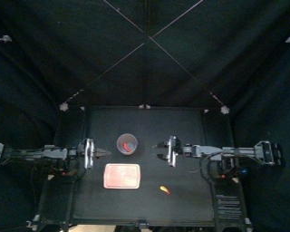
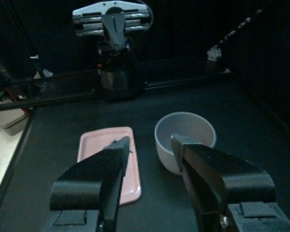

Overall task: Pick the red chile then place it in the grey bowl
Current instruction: Drop red chile in the grey bowl and return to neutral

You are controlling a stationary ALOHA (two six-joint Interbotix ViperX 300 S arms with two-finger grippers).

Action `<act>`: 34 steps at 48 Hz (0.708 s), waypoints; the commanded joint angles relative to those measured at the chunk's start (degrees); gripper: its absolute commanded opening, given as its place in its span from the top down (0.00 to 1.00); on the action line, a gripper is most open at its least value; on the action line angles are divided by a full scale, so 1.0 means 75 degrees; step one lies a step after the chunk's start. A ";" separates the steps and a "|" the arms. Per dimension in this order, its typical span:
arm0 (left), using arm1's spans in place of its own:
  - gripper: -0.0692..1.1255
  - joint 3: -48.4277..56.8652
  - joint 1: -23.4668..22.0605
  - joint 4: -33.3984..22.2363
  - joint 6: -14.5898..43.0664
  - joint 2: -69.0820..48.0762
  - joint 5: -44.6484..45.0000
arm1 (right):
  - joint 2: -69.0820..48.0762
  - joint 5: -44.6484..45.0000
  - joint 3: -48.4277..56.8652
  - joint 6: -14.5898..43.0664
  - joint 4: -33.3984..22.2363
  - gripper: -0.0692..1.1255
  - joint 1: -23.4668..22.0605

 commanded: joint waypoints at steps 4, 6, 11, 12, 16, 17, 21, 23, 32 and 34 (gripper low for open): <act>0.97 -0.0094 0.0047 0.0012 0.0012 0.0012 -0.0047 | -0.1570 -0.0117 0.0809 -0.0023 -0.0012 0.26 -0.0117; 0.97 -0.0105 0.0047 0.0012 0.0012 0.0012 -0.0035 | -0.1852 -0.0105 0.0973 -0.0023 -0.0035 0.26 -0.0105; 0.97 -0.0117 0.0047 0.0012 0.0012 0.0012 -0.0035 | -0.2414 -0.0105 0.1313 0.0000 -0.0164 0.26 -0.0070; 0.97 -0.0117 0.0047 0.0000 0.0012 0.0012 -0.0035 | -0.2496 -0.0094 0.1371 0.0000 -0.0188 0.26 -0.0047; 0.97 -0.0117 0.0047 0.0000 0.0012 0.0012 -0.0035 | -0.2766 -0.0082 0.1559 0.0000 -0.0246 0.26 0.0012; 0.97 -0.0117 0.0047 0.0000 0.0012 0.0012 -0.0035 | -0.2789 -0.0082 0.1570 -0.0012 -0.0270 0.26 0.0012; 0.97 -0.0117 0.0047 0.0000 0.0012 0.0000 -0.0047 | -0.2848 -0.0082 0.1629 0.0000 -0.0293 0.26 0.0012; 0.97 -0.0129 0.0047 0.0000 0.0012 -0.0012 -0.0035 | -0.2848 -0.0082 0.1629 0.0000 -0.0293 0.26 0.0012; 0.97 -0.0129 0.0047 -0.0012 0.0000 -0.0105 -0.0035 | -0.2836 -0.0070 0.1641 -0.0012 -0.0293 0.26 0.0012; 0.97 -0.0117 0.0047 -0.0012 0.0000 -0.0129 -0.0047 | -0.2824 -0.0070 0.1641 -0.0023 -0.0305 0.26 0.0000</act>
